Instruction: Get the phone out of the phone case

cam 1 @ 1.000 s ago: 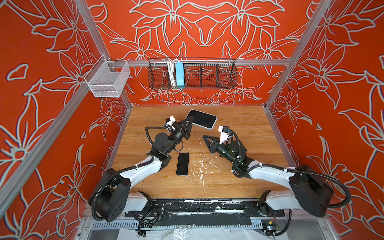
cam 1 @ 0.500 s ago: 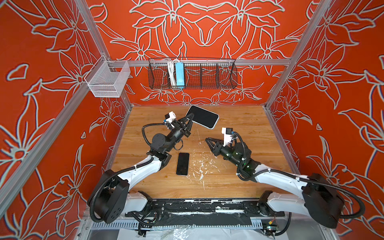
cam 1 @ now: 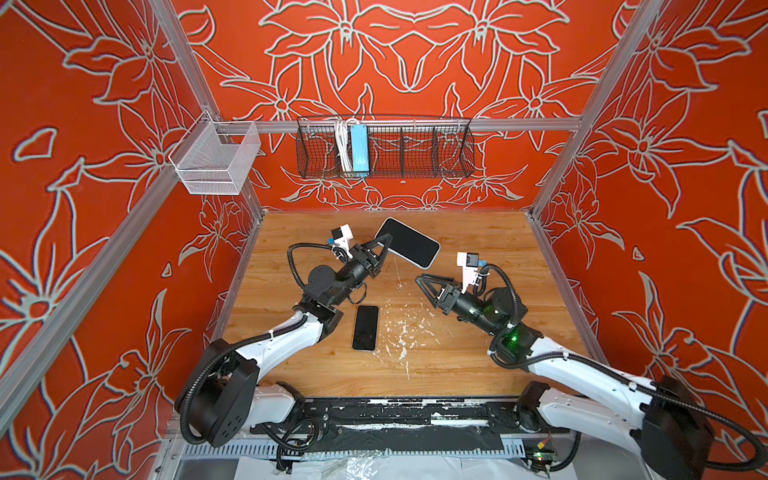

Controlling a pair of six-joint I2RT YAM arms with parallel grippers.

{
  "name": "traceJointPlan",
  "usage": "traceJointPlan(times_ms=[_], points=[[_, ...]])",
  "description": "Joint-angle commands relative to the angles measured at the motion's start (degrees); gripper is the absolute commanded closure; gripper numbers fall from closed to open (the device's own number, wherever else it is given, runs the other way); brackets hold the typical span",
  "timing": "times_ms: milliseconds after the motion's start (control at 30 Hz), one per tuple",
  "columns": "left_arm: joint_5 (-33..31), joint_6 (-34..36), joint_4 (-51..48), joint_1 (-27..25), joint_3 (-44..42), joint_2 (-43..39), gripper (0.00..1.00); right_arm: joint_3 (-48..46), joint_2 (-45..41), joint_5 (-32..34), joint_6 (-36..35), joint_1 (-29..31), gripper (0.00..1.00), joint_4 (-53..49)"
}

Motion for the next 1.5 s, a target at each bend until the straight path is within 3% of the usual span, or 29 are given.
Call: traceJointPlan(times_ms=[0, 267, 633, 1467], points=[[0.73, 4.03, 1.45, -0.09, 0.66, -1.99, 1.0, 0.99, 0.98, -1.19, 4.04, -0.76, 0.47, 4.9], [-0.06, 5.65, -0.84, -0.11, -0.32, -3.74, 1.0, 2.24, 4.56, -1.03, 6.59, -1.73, 0.51, 11.16], [-1.98, 4.74, -0.85, -0.09, -1.54, -3.61, 1.0, 3.06, 9.54, -2.25, 9.66, -1.68, 0.69, 17.25], [-3.75, -0.28, 3.64, -0.09, 1.18, 3.11, 1.0, 2.34, 12.99, -1.07, 9.87, -0.11, 0.75, 20.75]])
